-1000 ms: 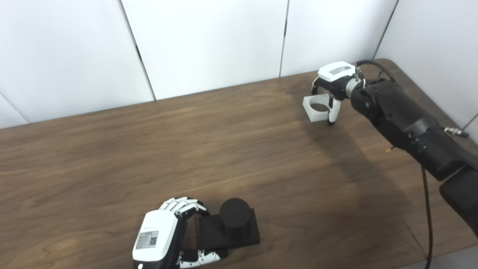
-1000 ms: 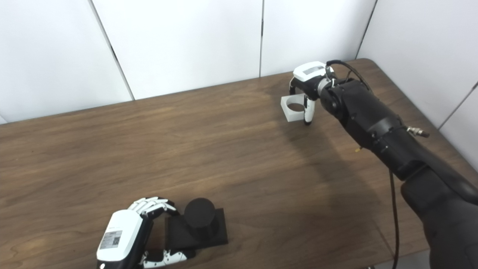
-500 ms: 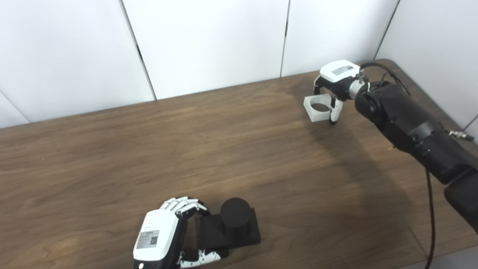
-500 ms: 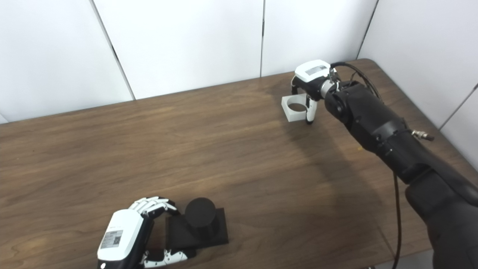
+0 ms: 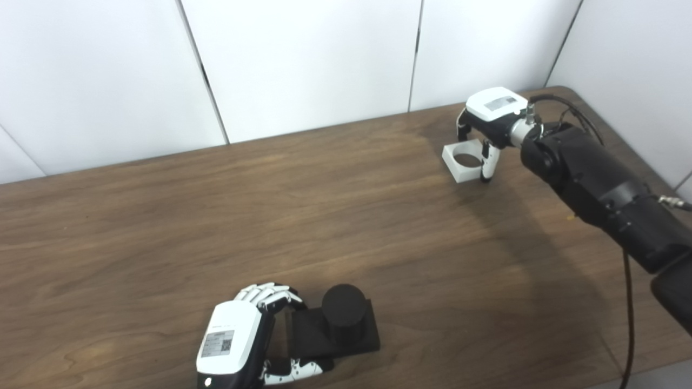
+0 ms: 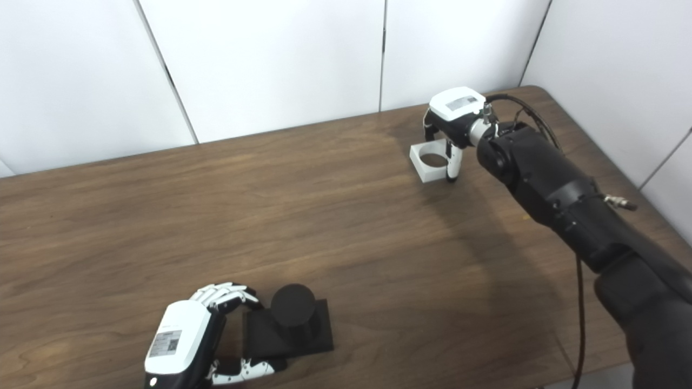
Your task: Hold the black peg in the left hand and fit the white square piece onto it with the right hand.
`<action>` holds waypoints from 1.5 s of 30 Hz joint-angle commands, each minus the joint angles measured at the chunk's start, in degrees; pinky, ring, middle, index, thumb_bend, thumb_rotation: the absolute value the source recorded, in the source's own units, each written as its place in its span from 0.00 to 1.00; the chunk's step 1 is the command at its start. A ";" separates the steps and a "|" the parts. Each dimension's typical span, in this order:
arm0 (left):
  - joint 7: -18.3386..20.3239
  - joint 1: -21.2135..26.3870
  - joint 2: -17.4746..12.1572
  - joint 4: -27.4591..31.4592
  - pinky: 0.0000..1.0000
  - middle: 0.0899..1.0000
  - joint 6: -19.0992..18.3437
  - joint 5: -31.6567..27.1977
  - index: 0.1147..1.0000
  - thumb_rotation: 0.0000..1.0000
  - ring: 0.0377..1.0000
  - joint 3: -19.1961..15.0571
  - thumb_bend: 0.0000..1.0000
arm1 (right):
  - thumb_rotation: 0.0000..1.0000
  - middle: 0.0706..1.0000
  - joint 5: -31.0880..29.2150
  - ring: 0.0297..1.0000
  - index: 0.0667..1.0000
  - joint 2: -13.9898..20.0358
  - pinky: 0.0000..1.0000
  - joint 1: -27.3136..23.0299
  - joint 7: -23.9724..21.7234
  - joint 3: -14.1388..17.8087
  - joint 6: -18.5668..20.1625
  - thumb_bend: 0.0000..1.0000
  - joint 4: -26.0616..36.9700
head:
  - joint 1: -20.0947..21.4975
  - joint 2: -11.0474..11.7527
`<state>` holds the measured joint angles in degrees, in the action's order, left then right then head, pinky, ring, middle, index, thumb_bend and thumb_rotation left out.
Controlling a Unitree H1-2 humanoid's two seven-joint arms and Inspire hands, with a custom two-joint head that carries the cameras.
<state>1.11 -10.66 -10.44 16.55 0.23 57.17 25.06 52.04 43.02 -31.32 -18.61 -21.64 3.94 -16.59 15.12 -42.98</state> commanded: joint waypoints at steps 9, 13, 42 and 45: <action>2.11 0.38 0.69 -1.24 0.82 0.71 -1.27 1.68 0.42 0.05 0.78 0.89 0.52 | 0.13 0.71 -1.85 0.81 0.45 2.75 0.76 0.47 -5.16 4.38 -2.83 0.52 22.34 | -1.22 -0.37; 2.32 0.48 0.96 -1.16 0.82 0.71 -1.66 2.07 0.42 0.05 0.78 1.24 0.52 | 0.14 0.71 -1.34 0.81 0.45 1.50 0.81 1.37 -10.17 4.95 -1.83 0.52 31.21 | -1.94 -0.44; 3.41 1.13 2.03 -0.19 0.83 0.71 -3.70 3.29 0.42 0.05 0.79 2.63 0.52 | 0.14 0.72 -1.51 0.85 0.45 -15.52 0.96 -0.10 -51.51 3.21 3.53 0.52 67.51 | -3.74 -2.34; 3.47 1.11 2.03 -0.08 0.83 0.72 -3.76 3.22 0.42 0.05 0.79 2.59 0.52 | 0.13 0.71 -2.00 0.84 0.45 -16.43 0.95 0.36 -51.90 2.81 3.91 0.52 68.30 | -3.87 -2.43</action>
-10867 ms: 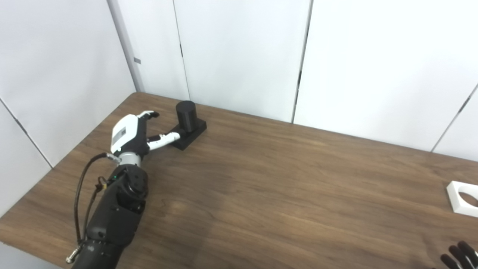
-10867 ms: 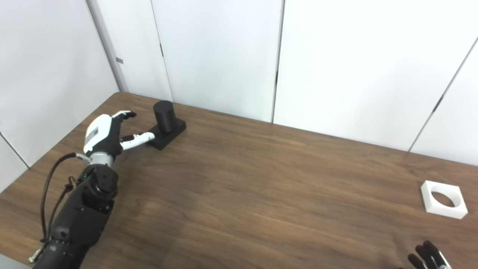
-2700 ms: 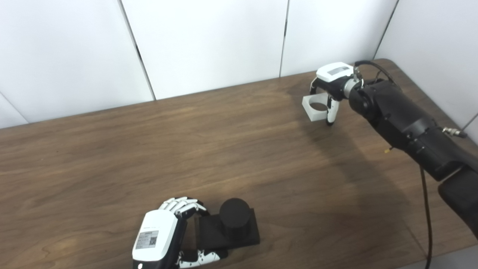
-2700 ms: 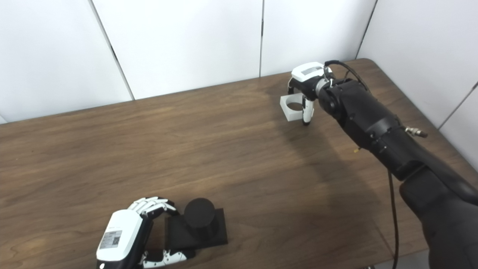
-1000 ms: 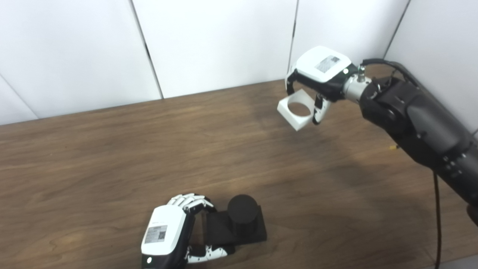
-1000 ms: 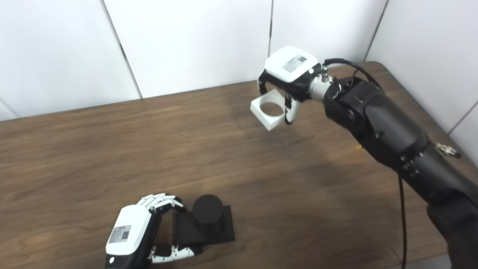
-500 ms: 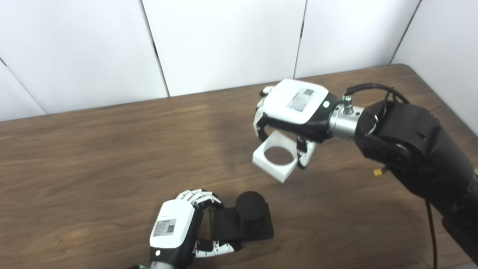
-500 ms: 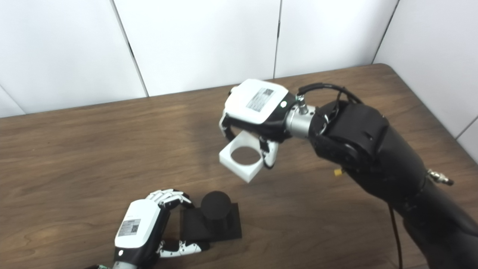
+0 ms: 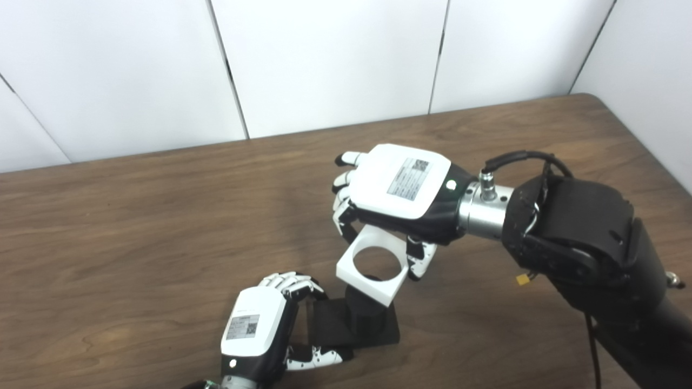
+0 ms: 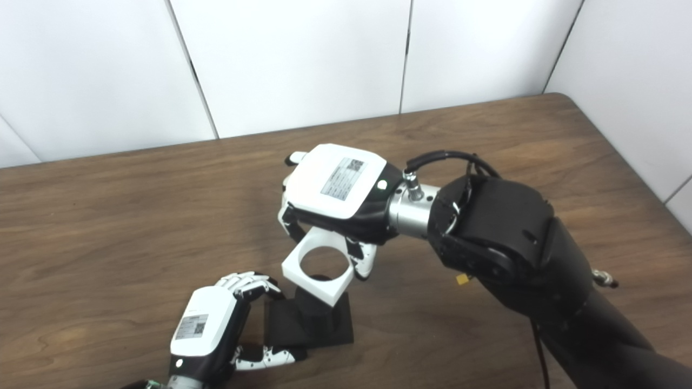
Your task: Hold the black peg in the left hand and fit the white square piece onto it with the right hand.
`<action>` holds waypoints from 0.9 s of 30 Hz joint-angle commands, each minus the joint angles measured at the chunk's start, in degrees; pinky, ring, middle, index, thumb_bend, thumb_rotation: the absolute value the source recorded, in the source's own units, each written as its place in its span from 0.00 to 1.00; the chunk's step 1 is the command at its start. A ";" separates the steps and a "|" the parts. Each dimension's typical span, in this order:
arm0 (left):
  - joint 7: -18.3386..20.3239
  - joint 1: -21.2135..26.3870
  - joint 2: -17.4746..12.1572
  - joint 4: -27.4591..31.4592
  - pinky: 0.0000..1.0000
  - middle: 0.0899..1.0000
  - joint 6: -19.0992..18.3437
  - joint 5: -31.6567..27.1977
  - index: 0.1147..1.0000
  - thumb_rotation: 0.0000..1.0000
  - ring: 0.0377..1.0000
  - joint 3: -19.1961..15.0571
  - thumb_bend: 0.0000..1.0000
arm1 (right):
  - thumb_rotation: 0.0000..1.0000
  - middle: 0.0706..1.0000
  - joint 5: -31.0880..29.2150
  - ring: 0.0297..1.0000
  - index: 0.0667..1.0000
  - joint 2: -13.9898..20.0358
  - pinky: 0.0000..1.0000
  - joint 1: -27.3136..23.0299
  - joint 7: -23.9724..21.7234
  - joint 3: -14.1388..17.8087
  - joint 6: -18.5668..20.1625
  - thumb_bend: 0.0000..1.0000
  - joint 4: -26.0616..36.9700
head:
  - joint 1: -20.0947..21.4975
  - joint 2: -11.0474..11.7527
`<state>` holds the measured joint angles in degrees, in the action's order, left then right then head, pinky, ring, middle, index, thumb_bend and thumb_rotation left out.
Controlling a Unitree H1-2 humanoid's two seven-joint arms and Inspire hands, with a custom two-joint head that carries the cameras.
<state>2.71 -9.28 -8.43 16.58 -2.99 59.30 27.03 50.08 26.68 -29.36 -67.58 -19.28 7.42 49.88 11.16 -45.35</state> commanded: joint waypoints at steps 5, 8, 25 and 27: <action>1.74 -0.23 0.08 -0.13 0.83 0.71 -0.53 1.25 0.42 0.05 0.79 0.66 0.52 | 0.13 0.72 -0.49 0.84 0.45 -0.83 0.96 -1.11 -3.72 0.01 1.11 0.52 2.65 | 0.01 -0.26; 1.68 -0.20 0.22 -0.10 0.82 0.71 -0.62 1.42 0.42 0.05 0.79 0.70 0.52 | 0.13 0.72 -1.29 0.84 0.45 -0.93 0.97 -0.68 -3.64 0.07 1.63 0.52 2.84 | -0.11 -0.46; 2.03 -0.24 0.69 0.89 0.82 0.71 -1.34 1.87 0.42 0.05 0.79 1.12 0.52 | 0.13 0.73 -0.84 0.85 0.45 -1.02 0.98 2.11 -1.19 -1.28 -1.08 0.52 -0.01 | -0.63 -0.90; 1.95 -0.31 0.75 1.03 0.82 0.71 -1.27 1.87 0.42 0.05 0.78 1.11 0.52 | 0.13 0.72 -0.81 0.85 0.45 -1.10 0.98 2.21 -0.73 -1.19 -1.35 0.52 -0.34 | -0.61 -1.08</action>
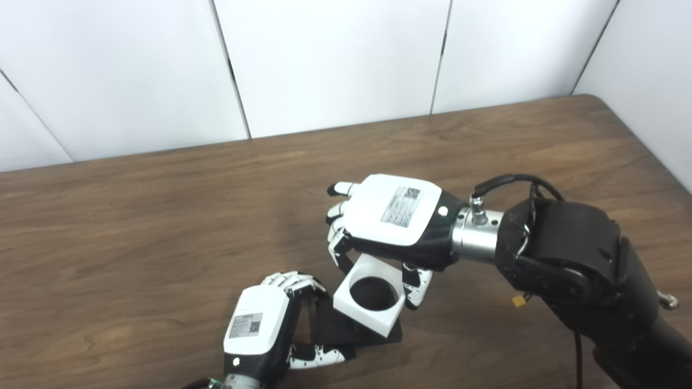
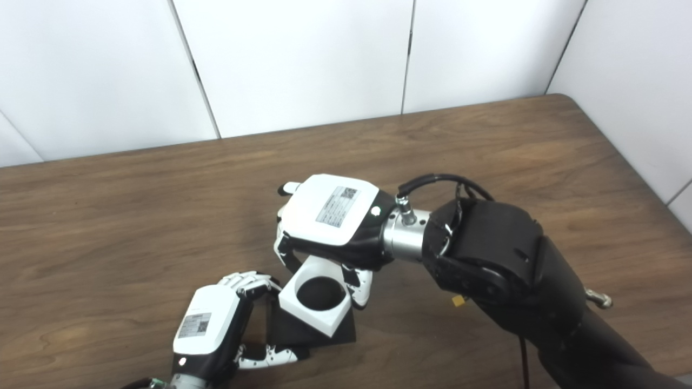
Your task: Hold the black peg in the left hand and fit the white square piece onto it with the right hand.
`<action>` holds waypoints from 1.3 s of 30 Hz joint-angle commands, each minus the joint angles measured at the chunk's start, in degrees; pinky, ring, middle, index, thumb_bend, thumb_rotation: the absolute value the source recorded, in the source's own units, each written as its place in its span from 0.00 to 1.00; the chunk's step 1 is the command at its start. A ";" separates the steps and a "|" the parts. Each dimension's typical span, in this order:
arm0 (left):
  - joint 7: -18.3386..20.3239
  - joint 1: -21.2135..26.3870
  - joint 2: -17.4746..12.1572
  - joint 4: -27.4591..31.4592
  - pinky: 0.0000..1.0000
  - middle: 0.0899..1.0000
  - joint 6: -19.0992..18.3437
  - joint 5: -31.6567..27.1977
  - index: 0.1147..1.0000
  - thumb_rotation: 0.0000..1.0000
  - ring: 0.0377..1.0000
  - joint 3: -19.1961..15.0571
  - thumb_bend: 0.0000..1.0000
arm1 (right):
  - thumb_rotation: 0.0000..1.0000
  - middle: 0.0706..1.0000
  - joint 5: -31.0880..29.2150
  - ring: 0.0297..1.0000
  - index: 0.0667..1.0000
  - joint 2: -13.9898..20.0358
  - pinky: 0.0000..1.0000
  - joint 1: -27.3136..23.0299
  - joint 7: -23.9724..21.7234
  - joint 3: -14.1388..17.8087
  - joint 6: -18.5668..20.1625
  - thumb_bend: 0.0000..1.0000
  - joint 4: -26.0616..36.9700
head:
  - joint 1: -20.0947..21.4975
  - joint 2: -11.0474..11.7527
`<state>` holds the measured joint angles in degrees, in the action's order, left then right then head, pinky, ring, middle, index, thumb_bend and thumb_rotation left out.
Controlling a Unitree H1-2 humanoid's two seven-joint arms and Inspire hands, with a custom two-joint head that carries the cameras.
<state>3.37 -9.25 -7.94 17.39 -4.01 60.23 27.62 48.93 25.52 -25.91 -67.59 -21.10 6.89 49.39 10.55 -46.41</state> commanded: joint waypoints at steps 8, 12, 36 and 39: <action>2.14 -0.35 0.48 0.94 0.83 0.71 -0.57 1.36 0.42 0.05 0.79 0.58 0.52 | 0.13 0.73 1.10 0.86 0.45 -0.16 1.00 -1.91 -0.54 0.78 -1.14 0.52 -1.34 | -0.10 -0.23; 1.99 -0.30 0.47 0.79 0.83 0.71 -0.27 1.26 0.42 0.05 0.79 0.55 0.52 | 0.13 0.72 1.02 0.85 0.45 -0.23 1.00 -2.00 0.29 0.92 -1.61 0.52 -1.87 | -0.02 -0.25; 2.24 -0.07 1.00 0.97 0.82 0.71 -0.29 1.80 0.42 0.05 0.78 0.77 0.52 | 0.13 0.73 2.50 0.84 0.45 -1.75 0.97 0.47 1.07 -0.19 -4.34 0.52 -2.07 | -0.56 -0.41; 2.31 -0.07 1.04 1.01 0.82 0.71 -0.36 1.82 0.42 0.05 0.78 0.76 0.52 | 0.13 0.73 2.80 0.85 0.45 -1.93 0.97 0.91 0.65 -0.17 -4.08 0.52 -2.04 | -0.56 -0.41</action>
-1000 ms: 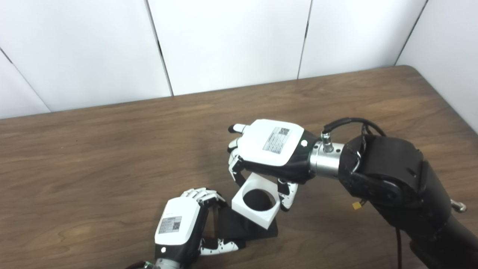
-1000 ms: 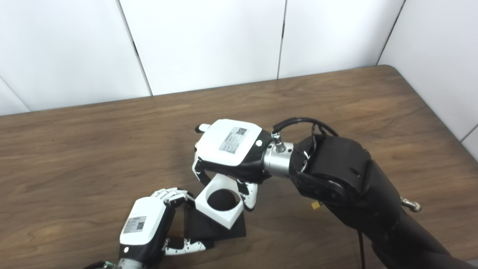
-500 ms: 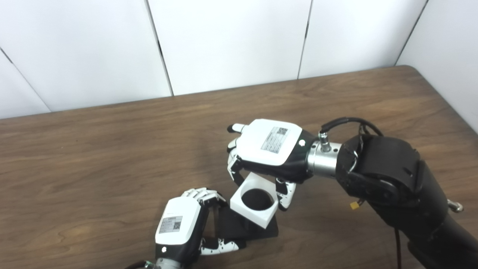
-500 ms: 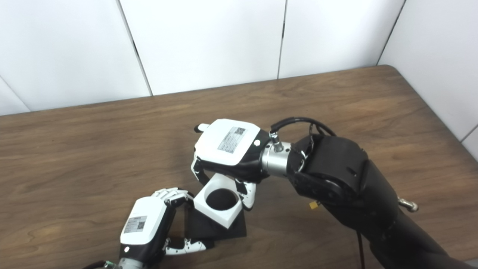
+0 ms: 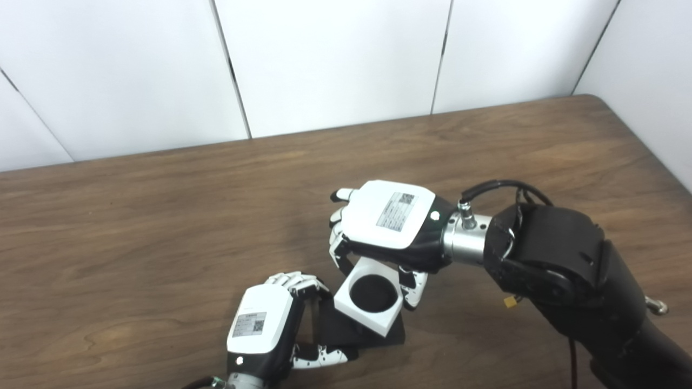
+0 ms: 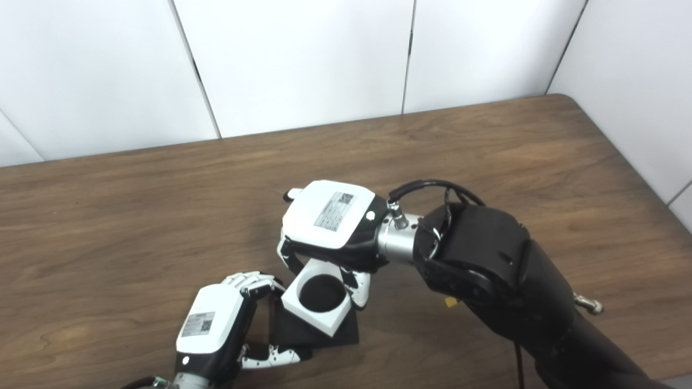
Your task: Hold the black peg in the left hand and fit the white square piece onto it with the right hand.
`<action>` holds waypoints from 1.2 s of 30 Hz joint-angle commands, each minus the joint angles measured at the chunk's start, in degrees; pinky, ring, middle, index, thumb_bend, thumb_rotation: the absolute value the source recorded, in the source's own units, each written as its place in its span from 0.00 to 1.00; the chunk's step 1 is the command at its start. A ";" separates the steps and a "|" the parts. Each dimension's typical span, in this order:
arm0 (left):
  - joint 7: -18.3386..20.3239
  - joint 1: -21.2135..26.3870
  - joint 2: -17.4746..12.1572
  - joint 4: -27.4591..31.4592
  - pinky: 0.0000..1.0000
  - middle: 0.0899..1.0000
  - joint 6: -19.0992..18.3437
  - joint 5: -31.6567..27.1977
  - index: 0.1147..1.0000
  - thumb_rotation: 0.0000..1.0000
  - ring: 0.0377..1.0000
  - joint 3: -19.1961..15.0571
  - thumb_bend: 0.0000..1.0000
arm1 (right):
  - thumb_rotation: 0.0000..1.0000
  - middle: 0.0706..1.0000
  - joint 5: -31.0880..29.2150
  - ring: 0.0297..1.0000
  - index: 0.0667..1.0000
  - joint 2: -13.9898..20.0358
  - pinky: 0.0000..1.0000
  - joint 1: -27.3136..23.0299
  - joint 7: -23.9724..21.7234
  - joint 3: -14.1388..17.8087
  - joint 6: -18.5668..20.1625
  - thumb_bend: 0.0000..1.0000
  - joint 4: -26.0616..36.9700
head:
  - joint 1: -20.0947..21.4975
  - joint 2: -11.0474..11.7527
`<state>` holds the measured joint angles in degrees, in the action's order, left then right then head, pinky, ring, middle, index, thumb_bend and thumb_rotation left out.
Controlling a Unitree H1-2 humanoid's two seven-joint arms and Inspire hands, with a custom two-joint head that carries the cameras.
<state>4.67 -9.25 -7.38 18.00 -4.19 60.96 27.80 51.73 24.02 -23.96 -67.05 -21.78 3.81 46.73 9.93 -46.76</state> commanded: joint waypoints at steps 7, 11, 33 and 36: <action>1.01 -0.10 0.36 0.43 0.82 0.71 -0.12 1.25 0.42 0.05 0.78 0.56 0.52 | 0.13 0.73 0.89 0.85 0.45 -0.17 0.98 -0.18 0.43 0.72 -1.81 0.52 0.63 | 0.38 0.02; 0.84 -0.09 0.34 0.35 0.82 0.71 0.04 1.24 0.42 0.05 0.78 0.57 0.52 | 0.13 0.73 0.92 0.85 0.45 0.02 0.98 0.09 0.58 0.89 -2.28 0.52 0.67 | 0.36 -0.08; 1.40 0.12 0.60 0.32 0.82 0.71 -0.09 1.08 0.42 0.05 0.79 0.22 0.52 | 0.42 0.76 2.61 0.87 0.59 -0.61 1.00 -0.89 -2.30 1.13 -1.93 1.00 0.96 | 0.37 -0.16; 1.48 0.19 0.59 0.29 0.82 0.71 -0.11 1.13 0.42 0.05 0.79 0.20 0.52 | 0.42 0.81 3.08 0.89 0.70 -0.99 1.00 -1.34 -3.68 1.09 -1.01 1.00 1.08 | 0.51 0.01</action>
<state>5.30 -9.23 -7.02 18.09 -4.16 61.50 27.78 54.09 23.48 -22.75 -67.61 -21.52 2.20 46.74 10.37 -46.67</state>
